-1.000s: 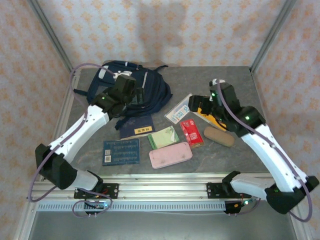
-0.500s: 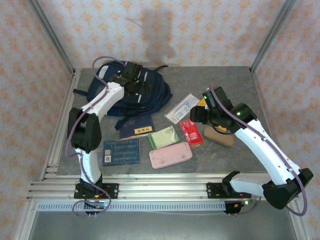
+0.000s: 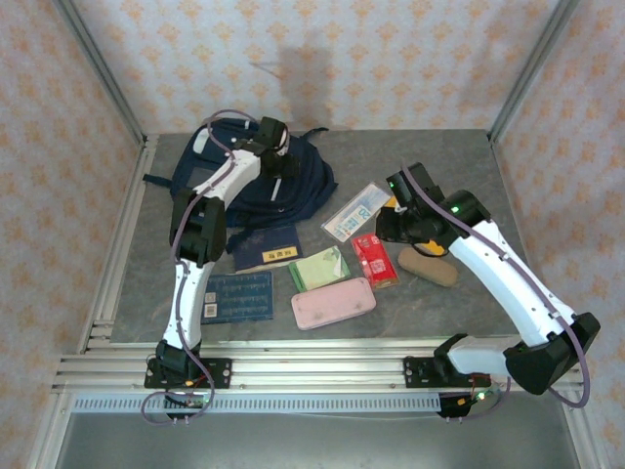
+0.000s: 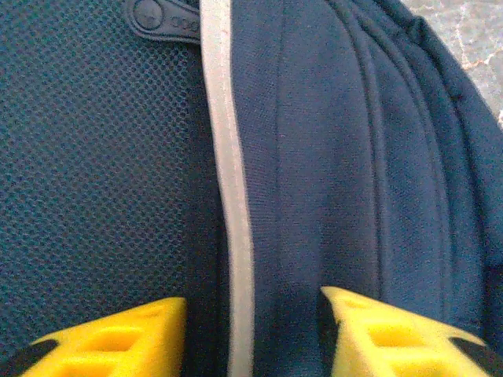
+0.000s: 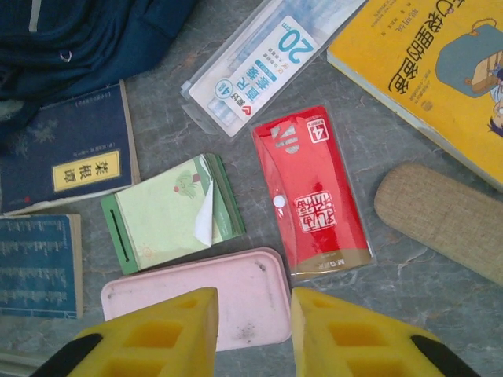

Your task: Pack the student bag

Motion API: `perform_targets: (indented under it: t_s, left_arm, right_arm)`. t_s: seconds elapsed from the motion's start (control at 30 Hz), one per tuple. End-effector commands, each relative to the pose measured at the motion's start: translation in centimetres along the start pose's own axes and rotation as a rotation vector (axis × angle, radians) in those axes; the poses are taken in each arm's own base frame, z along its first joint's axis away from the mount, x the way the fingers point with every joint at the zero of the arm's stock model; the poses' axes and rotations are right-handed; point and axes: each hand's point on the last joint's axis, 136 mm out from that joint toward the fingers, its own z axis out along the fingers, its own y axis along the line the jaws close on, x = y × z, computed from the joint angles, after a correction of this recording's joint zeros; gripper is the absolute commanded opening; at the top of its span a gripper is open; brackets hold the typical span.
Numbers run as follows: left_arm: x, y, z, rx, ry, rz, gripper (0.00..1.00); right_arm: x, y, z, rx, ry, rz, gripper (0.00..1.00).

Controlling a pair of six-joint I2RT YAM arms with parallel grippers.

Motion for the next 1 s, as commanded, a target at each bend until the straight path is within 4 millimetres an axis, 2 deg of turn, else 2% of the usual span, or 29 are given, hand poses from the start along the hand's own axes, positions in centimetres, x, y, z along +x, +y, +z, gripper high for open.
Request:
perform_targets:
  t_s: [0.0,0.1,0.13,0.23,0.3,0.4,0.6,0.8,0.93,0.97]
  left_arm:
    - [-1.3,-1.2,-1.0,0.048,-0.012,0.011,0.26]
    - [-1.8,-1.5,-1.9,0.050,-0.020,0.028,0.01]
    - [-2.1,-1.6,-2.4,0.052,-0.028,0.032,0.00]
    - [-3.3,-2.3,-4.8,0.065,-0.068,0.061,0.00]
    - [-4.1,-3.0,-6.6,0.077,-0.091,0.109,0.00]
    - [-4.2,-4.5,-8.9,0.112,-0.105,0.207,0.00]
    - [-3.2,-7.5,-13.3,0.163,-0.126,0.395,0.00]
    - [-2.2,-11.1,-17.9,0.219,-0.190,0.547,0.00]
    - [0.0,-12.9,-19.7,0.258,-0.191,0.652,0.00]
    - [0.5,-13.4,-20.8,0.269,-0.205,0.688,0.00]
  right_arm:
    - [0.2,-0.3,-0.6,0.014,0.018,-0.006,0.22]
    - [-0.2,-0.2,-1.0,0.009,0.002,-0.003,0.19]
    - [-0.4,-0.1,-1.1,0.011,-0.001,-0.002,0.19]
    - [-1.0,0.4,-1.1,-0.005,-0.008,-0.003,0.20]
    - [-1.6,0.4,-1.0,0.010,-0.025,0.017,0.27]
    - [-2.3,0.8,-0.8,0.018,-0.014,0.020,0.25]
    - [-3.3,2.3,-1.9,-0.028,0.001,-0.028,0.24]
    - [-4.3,2.5,-2.5,-0.052,-0.035,0.030,0.25]
    - [-4.9,1.7,-2.8,-0.061,-0.073,0.113,0.35]
    - [-5.0,1.7,-3.0,-0.073,-0.084,0.130,0.37]
